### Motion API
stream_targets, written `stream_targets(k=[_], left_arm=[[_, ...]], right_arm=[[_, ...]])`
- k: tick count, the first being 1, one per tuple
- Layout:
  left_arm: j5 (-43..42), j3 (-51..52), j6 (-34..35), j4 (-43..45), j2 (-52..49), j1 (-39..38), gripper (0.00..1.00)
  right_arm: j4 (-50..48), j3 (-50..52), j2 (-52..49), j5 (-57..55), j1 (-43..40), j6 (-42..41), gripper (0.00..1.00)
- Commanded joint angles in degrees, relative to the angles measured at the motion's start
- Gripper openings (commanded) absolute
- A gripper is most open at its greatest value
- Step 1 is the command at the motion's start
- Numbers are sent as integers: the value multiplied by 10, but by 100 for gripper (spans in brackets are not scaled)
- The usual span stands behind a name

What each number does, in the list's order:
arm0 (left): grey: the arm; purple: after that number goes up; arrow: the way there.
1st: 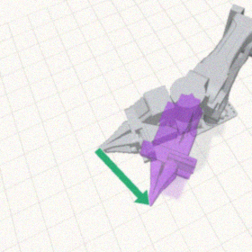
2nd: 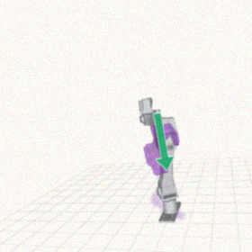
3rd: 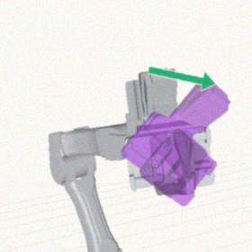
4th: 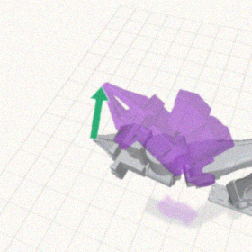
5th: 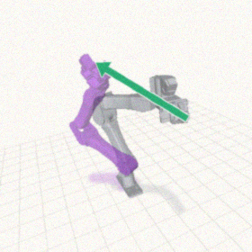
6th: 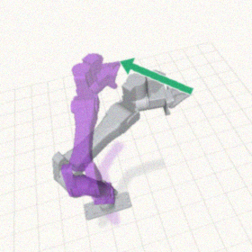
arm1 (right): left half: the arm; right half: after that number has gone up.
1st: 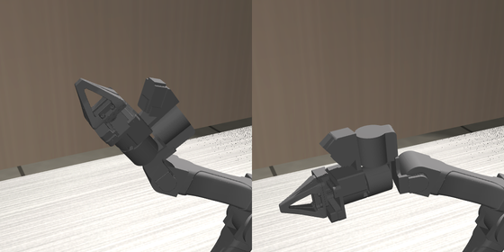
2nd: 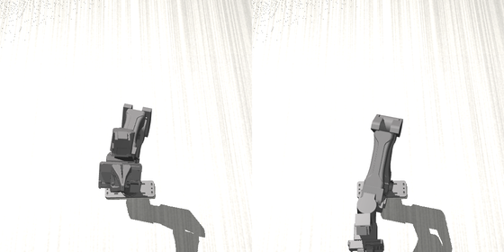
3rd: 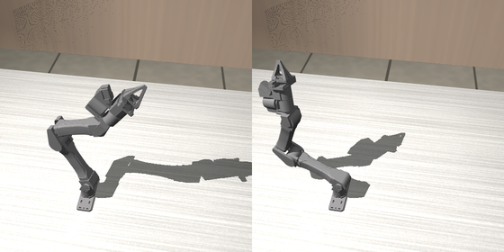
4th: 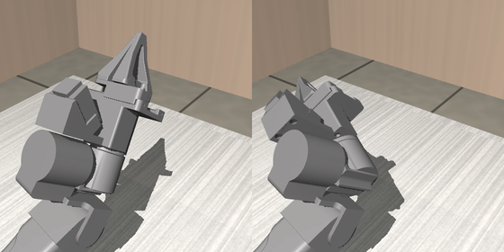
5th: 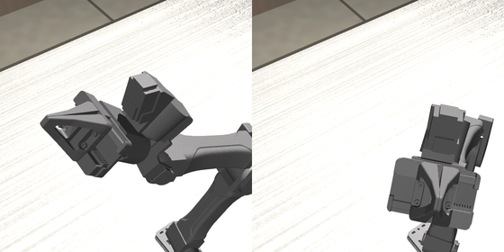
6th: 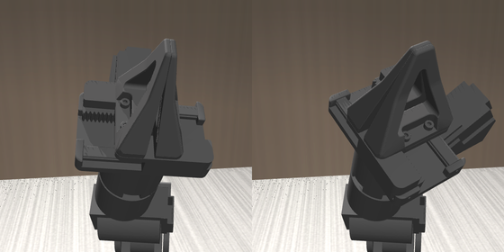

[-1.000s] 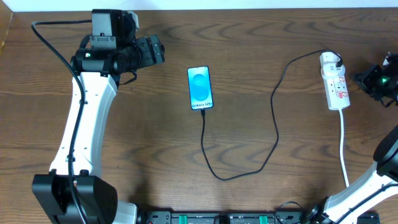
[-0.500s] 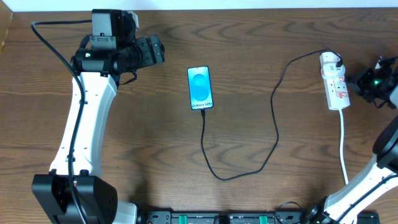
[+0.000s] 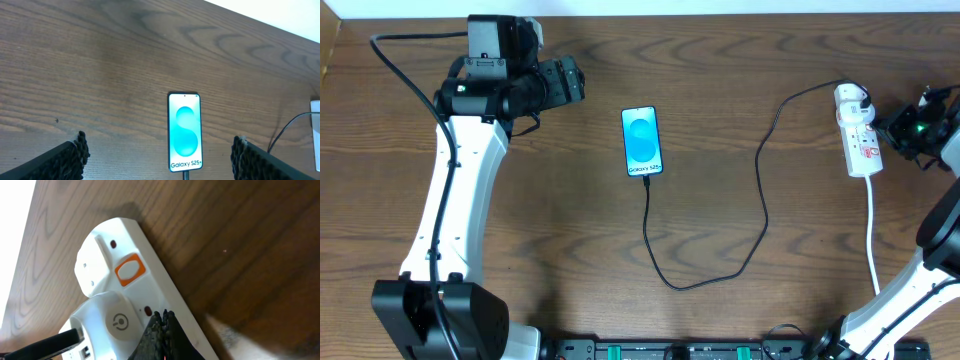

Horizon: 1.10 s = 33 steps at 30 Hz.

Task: Plug charger to phone and switch on socket
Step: 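Press the power strip's switch with the right gripper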

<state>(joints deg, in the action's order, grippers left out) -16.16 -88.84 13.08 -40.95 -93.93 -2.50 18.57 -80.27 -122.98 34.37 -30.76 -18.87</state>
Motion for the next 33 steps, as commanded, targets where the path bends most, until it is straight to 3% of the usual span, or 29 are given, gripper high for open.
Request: stream_targets(k=[1,18,33], left_arm=[[6,-2,-6,-2,0,1,92],[6,-2,-6,-2,0,1,92],[6,-2,-6,-2,0,1,92]], right_arm=[[15,3,-2,7,24,-3,1],[96,5,-2,-54,63,-8,1],[99,34,-2,-61,69,-8,1]])
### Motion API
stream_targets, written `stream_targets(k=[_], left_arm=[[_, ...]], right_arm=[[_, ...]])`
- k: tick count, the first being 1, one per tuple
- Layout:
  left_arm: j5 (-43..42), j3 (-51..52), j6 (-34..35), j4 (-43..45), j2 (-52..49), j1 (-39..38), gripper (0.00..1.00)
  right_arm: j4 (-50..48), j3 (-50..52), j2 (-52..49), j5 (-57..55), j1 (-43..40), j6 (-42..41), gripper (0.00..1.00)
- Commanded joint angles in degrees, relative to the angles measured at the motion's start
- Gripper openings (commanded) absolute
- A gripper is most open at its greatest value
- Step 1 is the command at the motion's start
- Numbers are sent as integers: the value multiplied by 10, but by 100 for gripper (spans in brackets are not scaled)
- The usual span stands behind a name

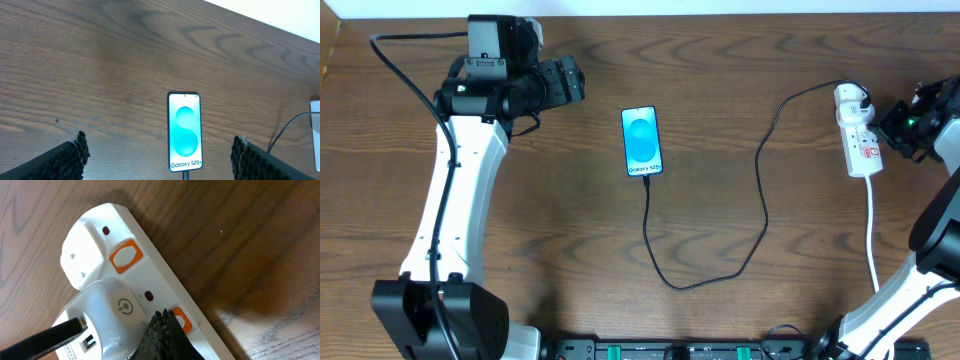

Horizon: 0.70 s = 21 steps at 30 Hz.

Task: Plug charger to phone and switch on socket
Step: 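Press the power strip's switch with the right gripper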

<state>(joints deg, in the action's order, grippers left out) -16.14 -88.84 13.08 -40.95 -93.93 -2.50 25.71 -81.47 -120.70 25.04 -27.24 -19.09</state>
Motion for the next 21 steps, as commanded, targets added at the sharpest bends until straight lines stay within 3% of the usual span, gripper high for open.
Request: stream_targets(k=[1,14,21], left_arm=[[6,-2,-6,-2,0,1,92],[6,-2,-6,-4,0,1,92],[6,-2,-6,-4,0,1,92]], right_arm=[[26,49,-24,30,33,-6,1],[-1,55,-24,14,28,-6,1],[-2,24,-6,14,-28,-6,1]])
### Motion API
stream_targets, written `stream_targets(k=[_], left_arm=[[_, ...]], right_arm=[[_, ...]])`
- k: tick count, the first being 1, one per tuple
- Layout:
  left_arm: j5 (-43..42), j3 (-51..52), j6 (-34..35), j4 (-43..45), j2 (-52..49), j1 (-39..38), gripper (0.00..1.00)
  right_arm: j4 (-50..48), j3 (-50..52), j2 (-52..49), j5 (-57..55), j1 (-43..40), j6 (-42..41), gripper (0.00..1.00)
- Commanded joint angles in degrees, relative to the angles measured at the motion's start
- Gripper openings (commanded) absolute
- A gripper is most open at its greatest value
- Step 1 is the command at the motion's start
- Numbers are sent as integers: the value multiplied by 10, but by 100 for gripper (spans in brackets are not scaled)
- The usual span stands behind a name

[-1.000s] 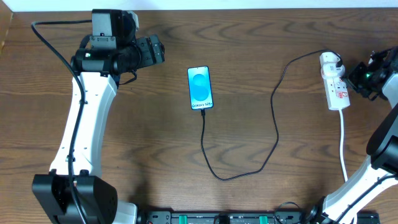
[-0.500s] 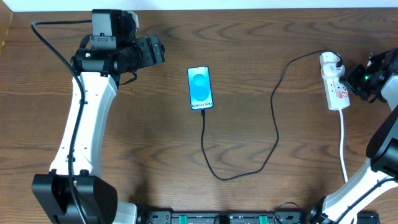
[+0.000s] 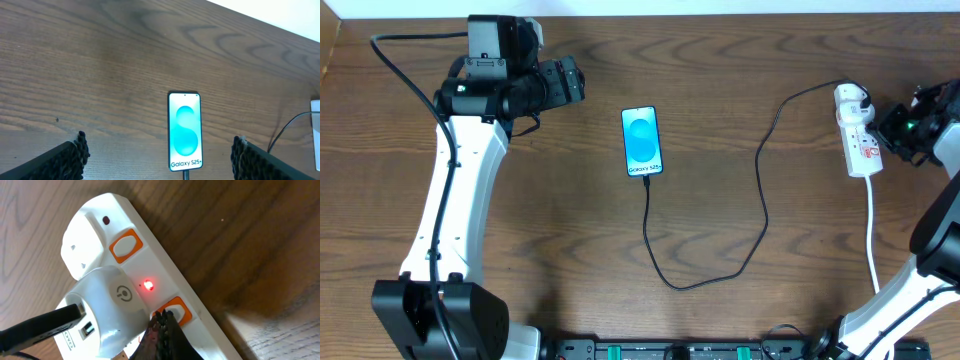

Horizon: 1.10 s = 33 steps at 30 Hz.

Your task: Plug charger to phone and switch on socket

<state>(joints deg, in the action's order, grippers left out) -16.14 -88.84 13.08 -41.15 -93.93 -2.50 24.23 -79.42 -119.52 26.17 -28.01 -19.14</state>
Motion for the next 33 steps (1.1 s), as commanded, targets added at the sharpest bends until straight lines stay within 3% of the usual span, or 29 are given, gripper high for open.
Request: stream_targets(k=[1,8,13,19,23,26,28,29,33], left_arm=[[6,-2,-6,-2,0,1,92],[6,-2,-6,-2,0,1,92],[6,-2,-6,-2,0,1,92],[6,-2,-6,-2,0,1,92],[6,-2,-6,-2,0,1,92],[6,-2,-6,-2,0,1,92],[6,-2,-6,-2,0,1,92],[6,-2,-6,-2,0,1,92],[6,-2,-6,-2,0,1,92]], right_arm=[[14,0,-10,3,-30,-6,1],[20,-8,89,23,-88,-5,1],[46,-8,181,88,-85,33,1],[123,-8,298,120,-17,98,5],[184,-8,368,115,75,142,14],[218,-8,402,92,144,154,32],[236,-8,418,69,186,154,66],[246,-8,425,58,205,154,98],[273,-8,436,50,260,154,99]])
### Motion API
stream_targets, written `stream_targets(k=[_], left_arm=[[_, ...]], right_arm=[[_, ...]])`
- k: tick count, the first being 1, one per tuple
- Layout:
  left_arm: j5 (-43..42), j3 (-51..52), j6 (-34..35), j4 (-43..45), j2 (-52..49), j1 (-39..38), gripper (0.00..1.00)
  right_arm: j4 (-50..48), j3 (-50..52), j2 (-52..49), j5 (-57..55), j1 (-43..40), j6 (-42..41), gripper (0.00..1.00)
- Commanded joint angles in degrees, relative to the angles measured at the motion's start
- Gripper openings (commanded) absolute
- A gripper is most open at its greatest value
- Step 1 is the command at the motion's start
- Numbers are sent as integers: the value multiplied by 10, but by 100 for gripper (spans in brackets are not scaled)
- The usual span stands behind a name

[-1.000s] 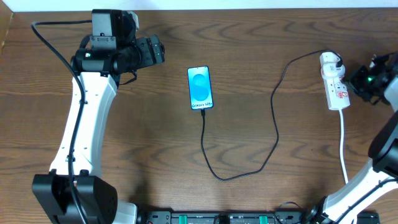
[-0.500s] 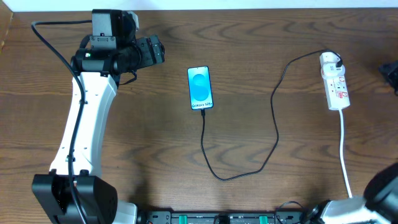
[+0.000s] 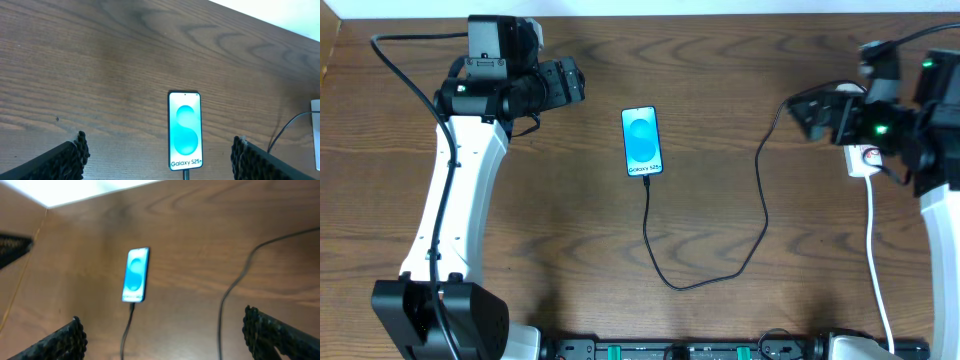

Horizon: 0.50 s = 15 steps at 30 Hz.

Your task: Plug charger to phone and switch on socket

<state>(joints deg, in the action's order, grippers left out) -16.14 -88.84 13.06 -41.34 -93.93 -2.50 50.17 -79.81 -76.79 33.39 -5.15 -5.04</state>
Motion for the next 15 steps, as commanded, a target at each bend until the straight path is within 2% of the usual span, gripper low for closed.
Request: stream_targets(k=[1,15], left_arm=[[6,-2,-6,0,0,1,92],[6,-2,-5,0,0,1,92]], right_arm=[[19,-4,8,-22,38,13,99],[44,-4,8,-57,63,13,99]])
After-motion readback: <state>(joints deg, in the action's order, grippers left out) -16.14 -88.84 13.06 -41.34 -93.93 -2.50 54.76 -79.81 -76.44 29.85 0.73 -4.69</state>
